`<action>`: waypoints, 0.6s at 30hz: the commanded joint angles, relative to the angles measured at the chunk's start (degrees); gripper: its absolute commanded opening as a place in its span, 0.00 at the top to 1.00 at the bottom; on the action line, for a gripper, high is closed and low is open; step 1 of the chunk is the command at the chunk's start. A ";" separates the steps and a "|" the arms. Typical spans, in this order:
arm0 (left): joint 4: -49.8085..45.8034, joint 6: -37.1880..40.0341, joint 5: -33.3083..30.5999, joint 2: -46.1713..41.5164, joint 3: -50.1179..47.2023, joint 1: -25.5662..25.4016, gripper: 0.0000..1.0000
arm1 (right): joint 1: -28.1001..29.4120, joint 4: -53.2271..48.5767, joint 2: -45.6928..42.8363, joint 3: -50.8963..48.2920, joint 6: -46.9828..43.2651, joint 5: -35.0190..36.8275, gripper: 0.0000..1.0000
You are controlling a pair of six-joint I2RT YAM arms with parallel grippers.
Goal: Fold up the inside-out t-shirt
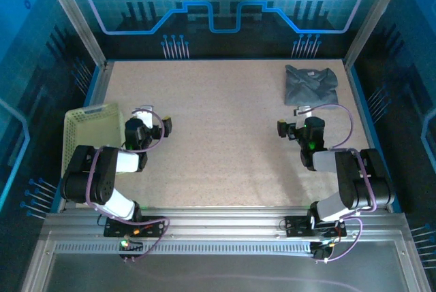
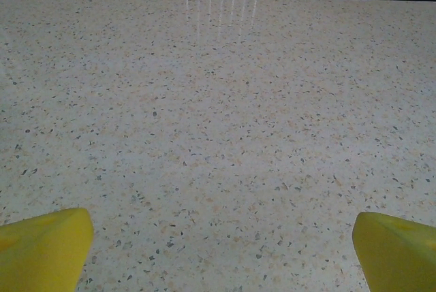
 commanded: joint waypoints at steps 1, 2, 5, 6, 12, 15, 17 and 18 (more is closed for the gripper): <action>1.72 -1.03 -0.67 0.15 0.37 0.16 0.01 | 0.68 2.65 0.39 1.15 -0.63 0.65 0.00; 1.71 -1.03 -0.65 0.15 0.40 0.16 0.01 | 0.71 2.65 0.36 1.18 -0.62 0.71 0.00; 1.71 -1.01 -0.66 0.22 0.36 0.16 0.01 | 0.67 2.65 0.38 1.17 -0.58 0.70 0.00; 1.71 -1.05 -0.58 0.18 0.37 0.16 0.01 | 0.73 2.58 0.40 1.15 -0.57 0.64 0.00; 1.66 -1.05 -0.49 0.15 0.38 0.16 0.01 | -0.22 1.69 0.40 1.60 -0.28 -1.44 0.00; 1.58 -1.00 -0.47 0.16 0.49 0.16 0.01 | -0.21 1.84 0.45 1.54 -0.37 -1.39 0.00; 1.54 -1.06 -0.44 0.20 0.45 0.16 0.01 | 0.09 2.11 0.33 1.42 -0.50 -1.01 0.00; 1.60 -1.01 -0.38 0.20 0.43 0.16 0.01 | 0.12 2.12 0.31 1.38 -0.48 -1.02 0.00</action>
